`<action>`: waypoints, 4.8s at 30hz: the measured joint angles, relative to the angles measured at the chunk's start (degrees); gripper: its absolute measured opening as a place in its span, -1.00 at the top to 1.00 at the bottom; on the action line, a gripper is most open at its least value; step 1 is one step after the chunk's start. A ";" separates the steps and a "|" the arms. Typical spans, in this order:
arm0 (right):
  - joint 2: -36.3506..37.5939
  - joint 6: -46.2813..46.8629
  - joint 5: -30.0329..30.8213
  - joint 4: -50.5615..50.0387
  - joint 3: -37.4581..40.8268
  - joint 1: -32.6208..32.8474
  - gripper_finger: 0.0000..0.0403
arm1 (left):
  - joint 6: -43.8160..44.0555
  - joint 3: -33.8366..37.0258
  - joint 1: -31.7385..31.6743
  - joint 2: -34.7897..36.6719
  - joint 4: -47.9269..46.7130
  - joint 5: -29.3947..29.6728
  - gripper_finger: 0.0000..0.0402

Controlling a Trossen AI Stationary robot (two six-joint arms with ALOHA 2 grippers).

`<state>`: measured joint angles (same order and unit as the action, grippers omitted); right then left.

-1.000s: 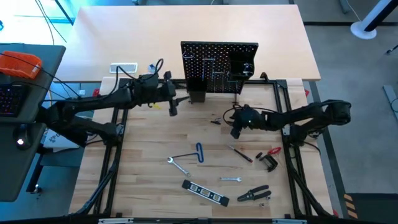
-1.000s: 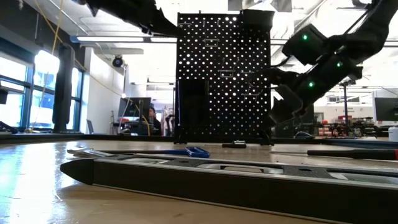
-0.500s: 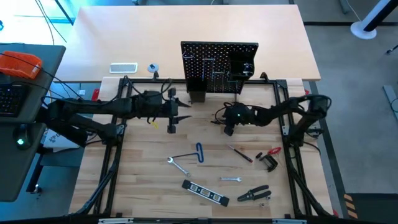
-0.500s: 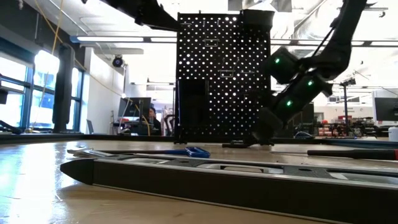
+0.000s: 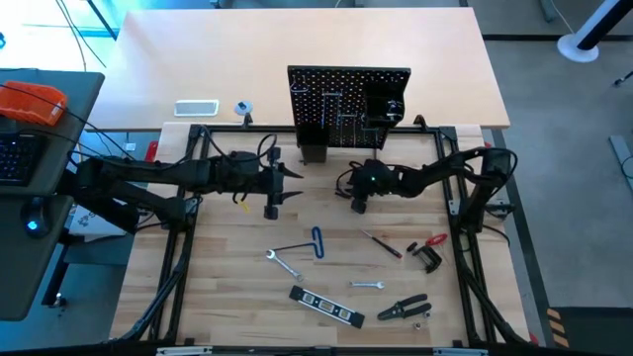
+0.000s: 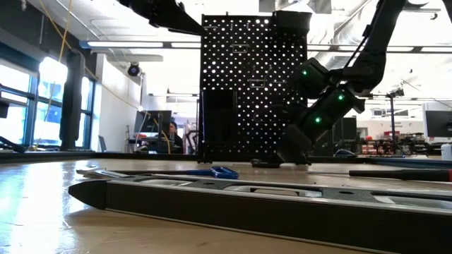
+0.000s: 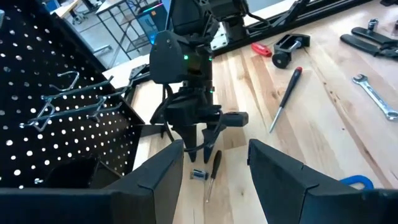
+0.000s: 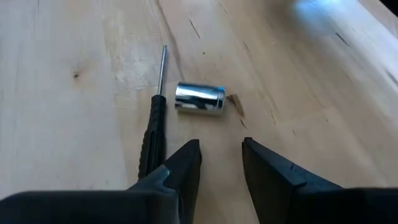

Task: Hang tools onto peg board
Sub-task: Put the bolts on the pegboard

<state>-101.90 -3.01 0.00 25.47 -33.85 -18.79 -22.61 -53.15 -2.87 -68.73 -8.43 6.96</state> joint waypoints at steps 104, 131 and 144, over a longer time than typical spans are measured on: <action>14.16 -46.44 25.25 -1.48 -22.53 30.71 0.50 | 24.28 0.04 -3.17 -0.87 8.62 -20.10 0.13; 9.15 -60.24 34.29 1.67 -29.64 34.27 0.50 | 32.06 0.02 -3.91 -0.87 12.89 -25.99 0.14; 9.20 -59.51 31.48 2.79 -29.62 33.02 0.50 | 33.59 0.02 -4.14 -2.90 17.70 -29.24 0.37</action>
<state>-92.71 -62.52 31.48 28.27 -63.46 14.24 10.98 -53.12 -7.02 -71.63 9.28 -22.28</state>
